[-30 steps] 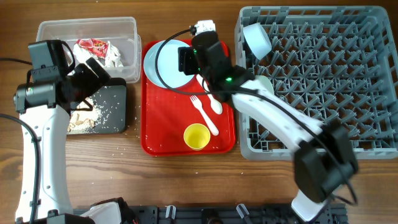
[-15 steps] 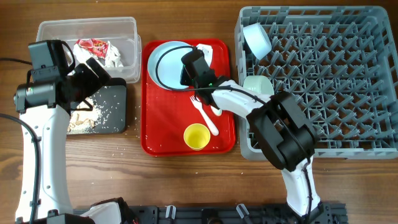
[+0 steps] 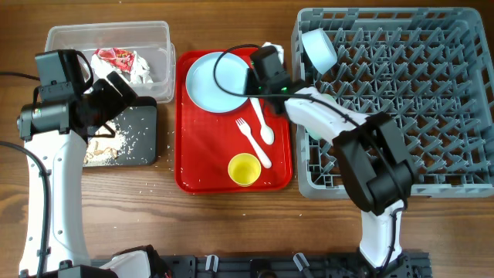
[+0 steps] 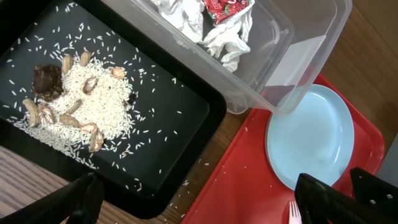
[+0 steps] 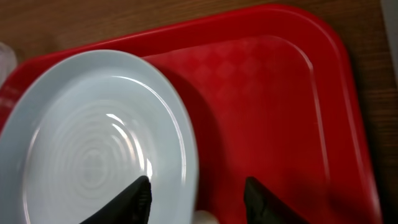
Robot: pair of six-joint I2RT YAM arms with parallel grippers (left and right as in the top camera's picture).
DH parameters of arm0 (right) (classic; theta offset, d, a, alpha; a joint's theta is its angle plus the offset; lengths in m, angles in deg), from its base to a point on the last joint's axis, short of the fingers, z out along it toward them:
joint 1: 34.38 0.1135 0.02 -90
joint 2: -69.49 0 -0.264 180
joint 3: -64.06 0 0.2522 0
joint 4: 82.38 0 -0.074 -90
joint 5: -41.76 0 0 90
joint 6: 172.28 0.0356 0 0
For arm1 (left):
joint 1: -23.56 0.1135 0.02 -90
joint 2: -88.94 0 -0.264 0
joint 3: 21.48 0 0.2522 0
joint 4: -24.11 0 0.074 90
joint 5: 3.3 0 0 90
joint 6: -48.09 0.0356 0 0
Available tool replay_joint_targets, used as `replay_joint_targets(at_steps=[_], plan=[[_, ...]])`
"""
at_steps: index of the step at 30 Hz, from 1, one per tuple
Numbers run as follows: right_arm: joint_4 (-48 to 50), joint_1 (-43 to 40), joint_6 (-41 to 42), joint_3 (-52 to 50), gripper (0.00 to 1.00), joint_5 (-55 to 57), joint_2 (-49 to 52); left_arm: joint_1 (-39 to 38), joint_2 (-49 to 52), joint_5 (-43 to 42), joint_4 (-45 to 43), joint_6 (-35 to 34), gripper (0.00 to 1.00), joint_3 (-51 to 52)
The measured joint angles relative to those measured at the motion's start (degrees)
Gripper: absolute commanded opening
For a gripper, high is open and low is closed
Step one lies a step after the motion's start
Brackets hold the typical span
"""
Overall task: Sort waste into correct bins and load items into the dishwasher rack
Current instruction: 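Grasp the light-blue plate edge with the right gripper, then lift the plate and stand it upright in the rack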
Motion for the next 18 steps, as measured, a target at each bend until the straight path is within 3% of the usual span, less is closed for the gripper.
replay_joint_targets(at_steps=[11,18], plan=[[1.42,-1.16,-1.16,0.0,0.34,-5.55,2.6,0.0,0.0,0.0,0.0,0.0,1.0,0.0],[4.22,-0.63,-0.5,0.02,0.15,-5.92,4.7,0.0,0.0,0.0,0.0,0.02,1.0,0.0]])
